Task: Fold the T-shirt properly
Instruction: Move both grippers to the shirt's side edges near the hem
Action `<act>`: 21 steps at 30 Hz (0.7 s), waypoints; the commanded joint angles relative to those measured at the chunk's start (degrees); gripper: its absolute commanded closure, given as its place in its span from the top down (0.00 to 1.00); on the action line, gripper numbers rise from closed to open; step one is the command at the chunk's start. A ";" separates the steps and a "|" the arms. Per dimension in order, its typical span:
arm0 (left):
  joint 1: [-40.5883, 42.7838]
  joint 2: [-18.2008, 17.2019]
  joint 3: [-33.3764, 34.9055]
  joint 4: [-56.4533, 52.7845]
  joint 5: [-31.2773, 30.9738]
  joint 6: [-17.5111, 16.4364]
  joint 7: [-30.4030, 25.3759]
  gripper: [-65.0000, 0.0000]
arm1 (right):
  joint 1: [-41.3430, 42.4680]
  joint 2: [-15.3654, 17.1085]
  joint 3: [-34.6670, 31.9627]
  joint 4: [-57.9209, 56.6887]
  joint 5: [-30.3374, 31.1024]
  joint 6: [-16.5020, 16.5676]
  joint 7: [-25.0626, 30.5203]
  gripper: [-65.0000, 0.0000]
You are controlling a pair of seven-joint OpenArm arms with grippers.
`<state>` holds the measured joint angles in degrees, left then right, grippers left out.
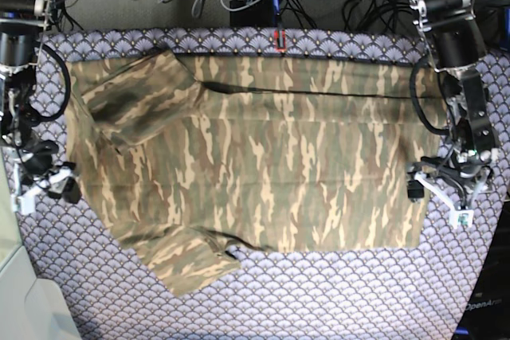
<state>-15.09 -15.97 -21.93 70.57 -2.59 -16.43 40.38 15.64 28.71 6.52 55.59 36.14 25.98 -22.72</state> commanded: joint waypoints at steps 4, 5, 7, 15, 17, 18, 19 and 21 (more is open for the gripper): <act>-3.50 -0.78 0.09 -2.57 -0.27 0.03 -1.48 1.00 | 4.89 0.26 -1.56 0.71 0.56 0.70 1.84 0.47; -4.82 -0.78 0.09 -4.32 -0.27 0.03 -1.48 1.00 | 6.03 0.26 -2.17 0.36 0.56 0.70 1.84 0.47; -7.55 -0.87 0.09 -8.81 -0.27 0.03 -1.48 1.00 | 8.58 0.08 -3.40 -2.19 0.65 0.70 1.84 0.47; -15.63 -3.51 5.80 -21.11 0.35 0.03 -8.95 1.00 | 18.52 -1.15 -13.25 -15.99 -0.40 0.70 7.12 0.48; -16.60 -4.56 10.55 -23.66 0.35 0.12 -11.68 1.00 | 20.01 -1.50 -17.03 -19.59 -2.25 0.70 9.75 0.48; -16.78 -4.74 12.22 -24.63 0.35 0.12 -12.73 1.00 | 20.36 -2.03 -18.52 -21.18 -3.04 0.70 11.25 0.48; -16.78 -5.00 13.36 -25.77 0.35 0.12 -13.70 1.00 | 20.45 -2.29 -19.58 -22.41 -4.10 0.70 12.74 0.48; -16.86 -5.00 13.54 -28.41 0.26 0.12 -15.46 1.00 | 20.45 -2.38 -20.37 -24.96 -7.00 0.62 16.00 0.48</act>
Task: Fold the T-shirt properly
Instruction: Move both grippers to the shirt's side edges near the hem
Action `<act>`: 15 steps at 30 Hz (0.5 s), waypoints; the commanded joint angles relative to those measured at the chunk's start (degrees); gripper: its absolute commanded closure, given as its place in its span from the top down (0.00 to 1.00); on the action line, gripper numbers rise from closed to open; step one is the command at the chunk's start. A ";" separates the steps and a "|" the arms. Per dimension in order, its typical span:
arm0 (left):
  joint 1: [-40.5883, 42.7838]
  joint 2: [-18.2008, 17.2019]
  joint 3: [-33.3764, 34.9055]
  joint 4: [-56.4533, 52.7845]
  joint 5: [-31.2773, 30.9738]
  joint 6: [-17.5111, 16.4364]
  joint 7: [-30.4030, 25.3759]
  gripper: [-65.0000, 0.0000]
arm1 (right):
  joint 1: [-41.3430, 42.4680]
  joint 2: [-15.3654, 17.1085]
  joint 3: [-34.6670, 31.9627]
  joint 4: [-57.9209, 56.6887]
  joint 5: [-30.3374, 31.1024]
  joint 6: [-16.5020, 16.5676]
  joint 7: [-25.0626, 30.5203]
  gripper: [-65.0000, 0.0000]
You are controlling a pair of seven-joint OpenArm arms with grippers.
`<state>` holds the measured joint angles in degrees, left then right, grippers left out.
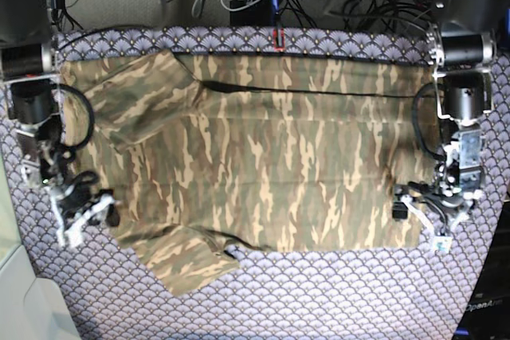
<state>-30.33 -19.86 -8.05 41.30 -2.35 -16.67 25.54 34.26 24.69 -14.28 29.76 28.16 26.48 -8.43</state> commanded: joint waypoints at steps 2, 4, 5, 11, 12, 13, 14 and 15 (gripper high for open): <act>-1.98 -1.11 -0.43 -1.34 -0.42 0.36 -2.55 1.00 | 1.83 1.64 0.61 -0.97 -0.34 0.03 3.81 0.48; -2.60 -1.02 -0.43 -2.84 -0.33 0.36 -4.13 1.00 | 1.92 1.64 0.44 -1.67 -0.43 -0.06 4.69 0.48; -2.60 -1.02 -0.43 -3.45 -0.42 0.36 -4.40 1.00 | 2.00 1.73 0.44 -1.76 -0.43 -0.15 4.78 0.48; -2.33 -0.76 -0.43 -3.89 -0.42 0.36 -4.31 1.00 | 1.56 1.82 0.53 -2.02 -0.43 -0.15 4.78 0.48; -2.24 -0.76 -0.43 -3.89 -0.42 0.36 -4.22 1.00 | 1.30 1.64 0.61 -2.02 -0.43 -0.15 4.78 0.47; -2.07 -0.76 -0.43 -3.89 -0.42 0.36 -4.05 1.00 | 0.95 1.64 0.61 -2.02 -0.25 -0.24 4.78 0.47; -1.72 -0.76 -0.43 -3.80 -0.42 0.36 -4.05 1.00 | 0.68 1.47 0.61 -2.02 -0.16 -1.12 4.78 0.47; -1.54 -0.85 -0.43 -3.54 -0.42 0.36 -4.05 1.00 | 0.60 1.11 0.61 -2.02 -0.16 -3.05 4.78 0.47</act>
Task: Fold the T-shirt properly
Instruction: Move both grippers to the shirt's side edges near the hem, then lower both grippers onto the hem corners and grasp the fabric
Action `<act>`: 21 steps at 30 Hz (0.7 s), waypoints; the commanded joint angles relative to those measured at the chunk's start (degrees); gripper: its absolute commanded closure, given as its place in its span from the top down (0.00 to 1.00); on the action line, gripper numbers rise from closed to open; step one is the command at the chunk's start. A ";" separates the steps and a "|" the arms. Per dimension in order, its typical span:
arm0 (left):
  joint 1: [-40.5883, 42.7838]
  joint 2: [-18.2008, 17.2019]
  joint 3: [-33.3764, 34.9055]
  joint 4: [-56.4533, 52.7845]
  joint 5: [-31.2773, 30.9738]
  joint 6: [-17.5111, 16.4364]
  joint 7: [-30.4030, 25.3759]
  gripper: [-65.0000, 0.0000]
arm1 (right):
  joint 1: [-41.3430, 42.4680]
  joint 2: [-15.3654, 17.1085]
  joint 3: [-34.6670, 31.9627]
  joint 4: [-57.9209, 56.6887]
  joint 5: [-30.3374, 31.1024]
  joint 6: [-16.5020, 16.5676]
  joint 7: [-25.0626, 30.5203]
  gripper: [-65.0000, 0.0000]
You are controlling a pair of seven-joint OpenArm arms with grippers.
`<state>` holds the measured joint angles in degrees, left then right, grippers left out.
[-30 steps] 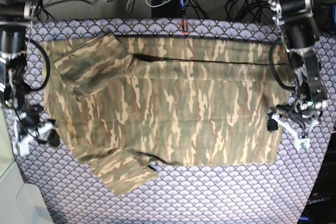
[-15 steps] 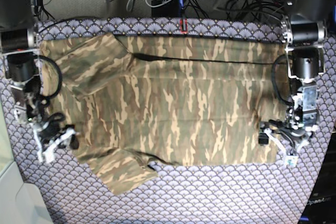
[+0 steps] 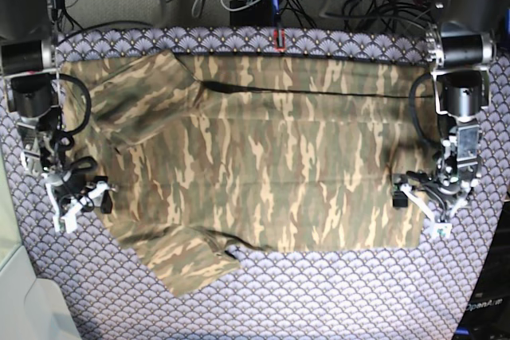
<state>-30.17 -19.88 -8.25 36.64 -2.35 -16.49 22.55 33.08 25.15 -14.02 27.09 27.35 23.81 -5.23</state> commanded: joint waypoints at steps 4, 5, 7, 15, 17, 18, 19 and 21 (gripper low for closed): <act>-1.69 -1.09 -0.23 1.20 -0.42 0.18 -0.17 1.00 | 1.86 0.48 0.35 -0.94 0.65 -5.31 3.34 0.48; -1.69 -1.09 -0.23 1.38 -0.42 0.18 0.62 1.00 | 2.04 0.48 0.35 -1.73 0.65 -5.40 3.52 0.48; -1.69 -1.09 -0.23 1.38 -0.42 0.18 2.03 1.00 | 2.13 0.48 0.35 -2.08 0.56 -5.40 3.61 0.48; -1.69 -0.82 -0.23 1.38 -0.42 0.18 2.55 1.00 | 1.78 0.48 -0.26 -2.17 0.29 -5.48 2.47 0.48; -1.61 -0.82 -0.23 1.38 -0.42 0.18 2.55 1.00 | 1.69 0.39 -0.26 -2.17 0.29 -5.22 0.88 0.47; -1.61 -0.82 -0.23 1.38 -0.42 0.18 2.47 1.00 | 1.69 0.39 -0.26 -2.17 0.29 -5.13 0.27 0.47; -1.61 -0.82 -0.23 1.38 -0.42 0.18 2.38 1.00 | 1.60 0.39 -0.26 -2.17 0.29 -4.78 -0.44 0.47; -1.61 -0.82 -0.23 1.38 -0.42 0.18 2.29 1.00 | 1.60 0.30 -0.18 -2.08 0.29 -1.26 -1.67 0.47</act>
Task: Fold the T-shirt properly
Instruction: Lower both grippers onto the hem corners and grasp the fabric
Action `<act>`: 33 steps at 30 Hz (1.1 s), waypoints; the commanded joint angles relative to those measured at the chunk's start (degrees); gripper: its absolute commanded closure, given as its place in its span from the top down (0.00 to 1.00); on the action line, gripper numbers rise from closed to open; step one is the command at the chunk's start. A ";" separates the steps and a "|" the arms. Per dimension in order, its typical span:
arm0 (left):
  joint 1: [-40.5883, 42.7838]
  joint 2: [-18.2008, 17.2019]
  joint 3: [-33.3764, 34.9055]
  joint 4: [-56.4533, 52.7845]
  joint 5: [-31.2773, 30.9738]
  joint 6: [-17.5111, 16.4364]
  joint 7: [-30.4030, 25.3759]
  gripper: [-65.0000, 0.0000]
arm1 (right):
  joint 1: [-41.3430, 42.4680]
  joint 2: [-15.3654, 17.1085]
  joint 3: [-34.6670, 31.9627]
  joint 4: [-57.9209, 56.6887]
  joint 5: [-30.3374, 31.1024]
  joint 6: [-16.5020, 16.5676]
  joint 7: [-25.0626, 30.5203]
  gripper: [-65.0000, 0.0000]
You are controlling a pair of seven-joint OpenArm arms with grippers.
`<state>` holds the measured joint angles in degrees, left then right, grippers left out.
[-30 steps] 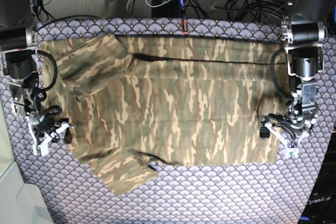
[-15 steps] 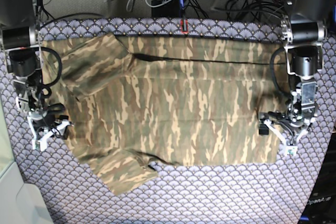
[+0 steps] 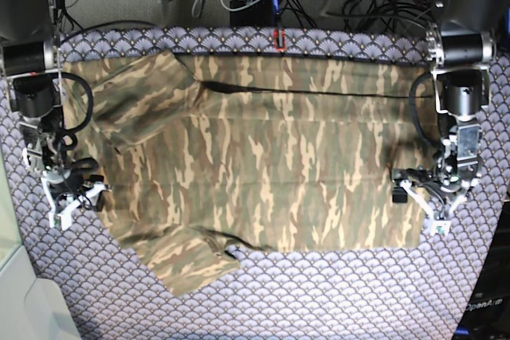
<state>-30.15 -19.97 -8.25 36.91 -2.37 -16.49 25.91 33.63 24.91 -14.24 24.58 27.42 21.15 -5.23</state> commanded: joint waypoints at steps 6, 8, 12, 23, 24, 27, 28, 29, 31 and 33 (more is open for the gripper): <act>-1.63 -0.82 -0.23 1.12 -0.40 0.18 -1.16 1.00 | -0.62 0.54 0.57 0.70 0.67 3.86 -1.40 0.48; -1.63 -0.82 -0.23 1.12 -0.40 0.18 -1.16 1.00 | -2.11 0.63 0.57 1.31 0.67 3.86 -1.31 0.47; -1.63 -0.65 -0.23 1.12 -0.49 0.18 -1.25 1.00 | -5.45 1.07 0.48 7.99 0.58 3.86 -1.84 0.45; -2.07 -1.62 -0.23 1.03 -12.09 0.01 -1.43 1.00 | -6.51 1.42 0.57 9.58 0.67 3.78 -1.93 0.00; -2.07 -2.23 -0.23 0.85 -13.50 0.10 -1.43 1.00 | -6.51 1.42 0.57 9.58 0.67 3.78 -1.93 0.00; -2.07 -2.67 -0.06 0.59 -14.73 0.10 -1.43 1.00 | -6.51 1.42 0.57 9.58 0.67 3.78 -1.93 0.00; -2.07 -2.76 0.12 0.68 -14.73 0.10 -1.78 1.00 | -6.51 1.42 0.57 9.58 0.67 3.78 -1.93 0.00; -2.07 -2.76 0.12 0.68 -14.64 0.10 -2.75 1.00 | -6.51 1.42 0.57 9.58 0.67 3.78 -1.93 0.00; -2.07 -2.85 0.12 0.33 -14.02 0.18 -5.03 1.00 | -6.51 1.42 0.57 9.58 0.67 3.78 -1.93 0.00; -2.33 -2.85 0.12 -0.91 -11.65 0.18 -6.00 1.00 | -6.51 1.42 0.57 9.58 0.67 3.78 -1.93 0.00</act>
<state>-30.72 -21.96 -8.05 35.33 -13.52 -16.29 20.71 26.59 25.69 -13.67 33.82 28.49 24.21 -5.80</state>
